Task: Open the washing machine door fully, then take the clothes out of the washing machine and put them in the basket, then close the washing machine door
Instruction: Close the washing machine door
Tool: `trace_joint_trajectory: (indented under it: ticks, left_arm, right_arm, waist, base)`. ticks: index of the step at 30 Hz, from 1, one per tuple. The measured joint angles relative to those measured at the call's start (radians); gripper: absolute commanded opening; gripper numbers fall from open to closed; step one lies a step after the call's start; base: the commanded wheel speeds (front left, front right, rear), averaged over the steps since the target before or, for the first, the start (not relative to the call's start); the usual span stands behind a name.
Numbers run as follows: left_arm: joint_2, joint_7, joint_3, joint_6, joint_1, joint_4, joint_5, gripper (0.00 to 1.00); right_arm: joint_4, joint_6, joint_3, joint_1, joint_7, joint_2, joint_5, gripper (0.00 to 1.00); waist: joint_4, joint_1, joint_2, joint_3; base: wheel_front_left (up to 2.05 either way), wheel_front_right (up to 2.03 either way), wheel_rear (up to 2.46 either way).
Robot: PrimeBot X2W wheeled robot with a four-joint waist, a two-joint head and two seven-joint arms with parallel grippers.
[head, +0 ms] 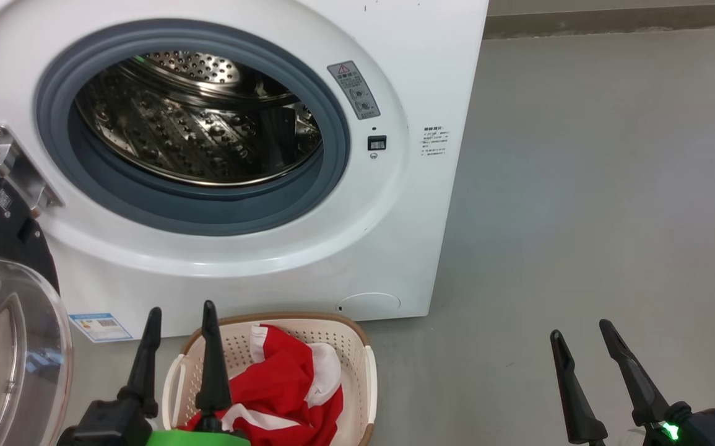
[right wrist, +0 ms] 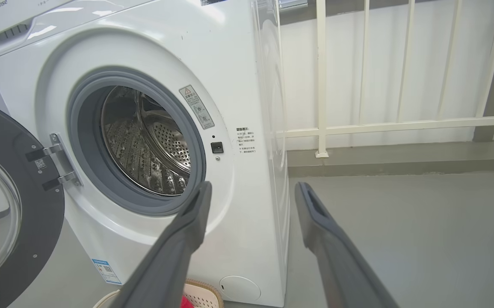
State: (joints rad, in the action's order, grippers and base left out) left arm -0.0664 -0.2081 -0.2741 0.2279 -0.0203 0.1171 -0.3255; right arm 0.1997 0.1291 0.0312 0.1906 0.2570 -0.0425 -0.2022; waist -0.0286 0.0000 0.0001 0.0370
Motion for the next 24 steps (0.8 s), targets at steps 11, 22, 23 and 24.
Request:
trace_joint_trajectory:
  ticks: [11,22,23,24]
  left_arm:
    - [-0.016,-0.003,-0.012,-0.012,0.000,0.002,-0.004,1.00]
    - [-0.021,-0.003,-0.019,-0.011,0.000,0.002,-0.003,1.00]
    - [-0.022,-0.003,-0.019,-0.011,0.000,0.002,-0.003,1.00]
    - [-0.024,-0.003,-0.019,-0.011,0.000,0.002,-0.003,1.00]
  right_arm:
    - [0.002,0.000,0.000,0.003,0.000,0.000,-0.011,1.00]
    - [0.005,0.000,0.000,0.003,0.000,0.001,-0.020,1.00]
    - [0.005,0.000,0.000,0.003,0.000,0.001,-0.020,1.00]
    - [0.005,0.000,0.000,0.003,0.000,0.001,-0.020,1.00]
  waist:
    - [0.001,0.0000,0.0000,-0.002]
    - [0.006,0.0000,0.0000,0.009]
    - [0.006,0.0000,0.0000,0.009]
    - [0.006,0.0000,0.0000,0.009]
  base:
    - [-0.05,0.03,0.01]
    - [-1.05,1.05,0.00]
    - [-1.87,1.87,0.00]
    - [-1.99,1.90,0.09]
